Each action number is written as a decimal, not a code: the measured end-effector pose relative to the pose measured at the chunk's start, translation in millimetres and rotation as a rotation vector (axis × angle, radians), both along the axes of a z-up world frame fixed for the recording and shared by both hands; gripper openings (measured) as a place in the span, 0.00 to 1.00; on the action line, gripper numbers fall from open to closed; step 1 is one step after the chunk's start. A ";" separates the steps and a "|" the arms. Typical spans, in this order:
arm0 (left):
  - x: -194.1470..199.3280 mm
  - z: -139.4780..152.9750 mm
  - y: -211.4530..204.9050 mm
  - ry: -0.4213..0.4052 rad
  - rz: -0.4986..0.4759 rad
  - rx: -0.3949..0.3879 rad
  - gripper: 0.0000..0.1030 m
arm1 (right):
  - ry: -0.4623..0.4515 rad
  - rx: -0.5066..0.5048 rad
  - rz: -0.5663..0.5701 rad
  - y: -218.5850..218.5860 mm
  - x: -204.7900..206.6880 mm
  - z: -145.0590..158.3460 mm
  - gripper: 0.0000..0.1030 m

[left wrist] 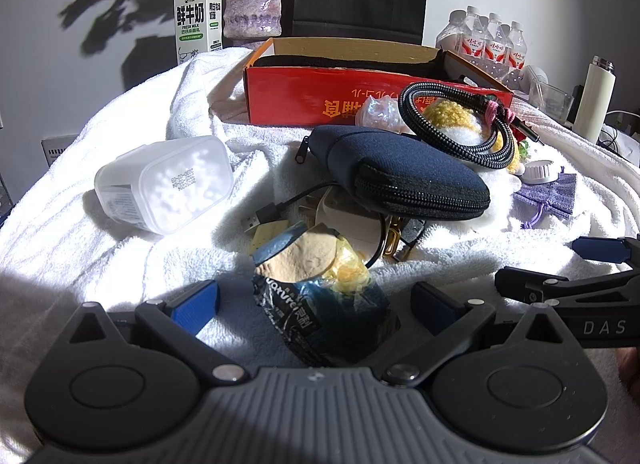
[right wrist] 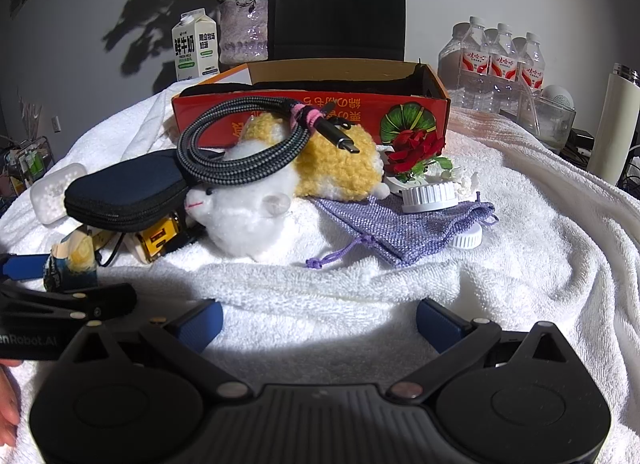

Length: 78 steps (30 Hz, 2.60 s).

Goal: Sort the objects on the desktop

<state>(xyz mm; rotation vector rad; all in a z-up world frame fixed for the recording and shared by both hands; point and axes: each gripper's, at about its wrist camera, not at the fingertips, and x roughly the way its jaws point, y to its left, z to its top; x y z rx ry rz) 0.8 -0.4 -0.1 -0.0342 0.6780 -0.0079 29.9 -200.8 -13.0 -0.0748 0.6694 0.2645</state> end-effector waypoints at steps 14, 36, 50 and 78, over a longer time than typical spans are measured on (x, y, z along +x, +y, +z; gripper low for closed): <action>-0.1 0.0 0.2 0.000 0.000 0.000 1.00 | 0.001 0.000 0.000 -0.4 0.3 -0.1 1.00; 0.0 0.0 0.0 0.000 0.001 0.000 1.00 | 0.001 0.001 0.000 -0.2 0.5 0.5 1.00; 0.0 0.0 0.0 0.000 0.001 0.000 1.00 | 0.002 0.001 0.000 0.1 1.1 0.6 1.00; -24.0 50.4 105.9 -0.296 0.144 -0.096 1.00 | -0.061 0.132 0.202 52.3 -53.0 42.5 1.00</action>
